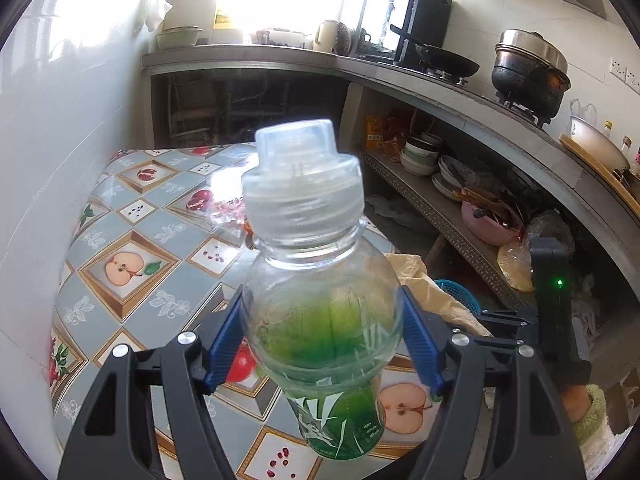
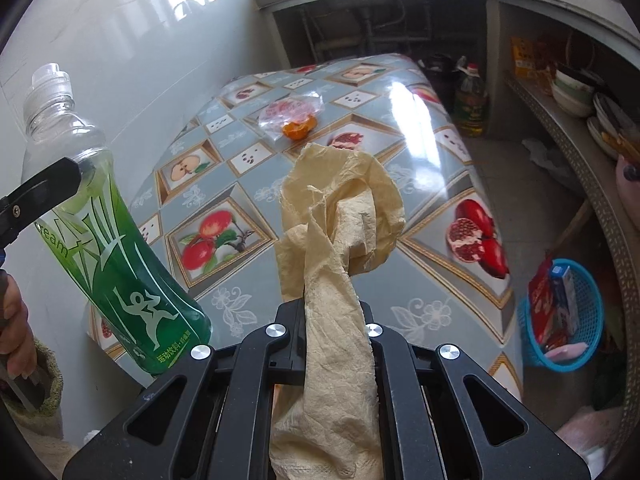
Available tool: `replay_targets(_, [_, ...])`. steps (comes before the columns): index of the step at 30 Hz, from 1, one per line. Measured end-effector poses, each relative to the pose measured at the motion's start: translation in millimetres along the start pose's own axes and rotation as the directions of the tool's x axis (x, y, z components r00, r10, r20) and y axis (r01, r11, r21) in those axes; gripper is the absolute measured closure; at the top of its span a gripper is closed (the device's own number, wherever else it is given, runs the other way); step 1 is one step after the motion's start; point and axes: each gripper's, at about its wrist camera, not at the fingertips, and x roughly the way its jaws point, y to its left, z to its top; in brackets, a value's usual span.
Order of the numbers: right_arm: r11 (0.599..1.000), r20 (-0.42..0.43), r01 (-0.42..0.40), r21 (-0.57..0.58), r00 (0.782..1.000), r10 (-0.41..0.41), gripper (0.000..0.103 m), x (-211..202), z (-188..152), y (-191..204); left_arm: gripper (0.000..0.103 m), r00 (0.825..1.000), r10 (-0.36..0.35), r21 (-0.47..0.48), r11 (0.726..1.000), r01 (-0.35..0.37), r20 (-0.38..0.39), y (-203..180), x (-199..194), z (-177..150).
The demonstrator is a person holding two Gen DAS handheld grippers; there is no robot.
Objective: Collect trash
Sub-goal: 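Carry the bottle and cloth to the blue wastebasket with both tools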
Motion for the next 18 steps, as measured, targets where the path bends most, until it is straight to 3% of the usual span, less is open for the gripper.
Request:
replay_targets(8, [0.984,0.064,0.082,0.156,0.994,-0.093,0.097,-42,-18,-47,0.033,0.990,-0.137,0.054,0.989,0.136,0.021,-39,15,24])
replay_targets(18, [0.940,0.122,0.148,0.308,0.973,-0.194,0.097,-79,-36,-109,0.033,0.964,-0.264,0.105,0.958,0.267,-0.040,-111,58,48])
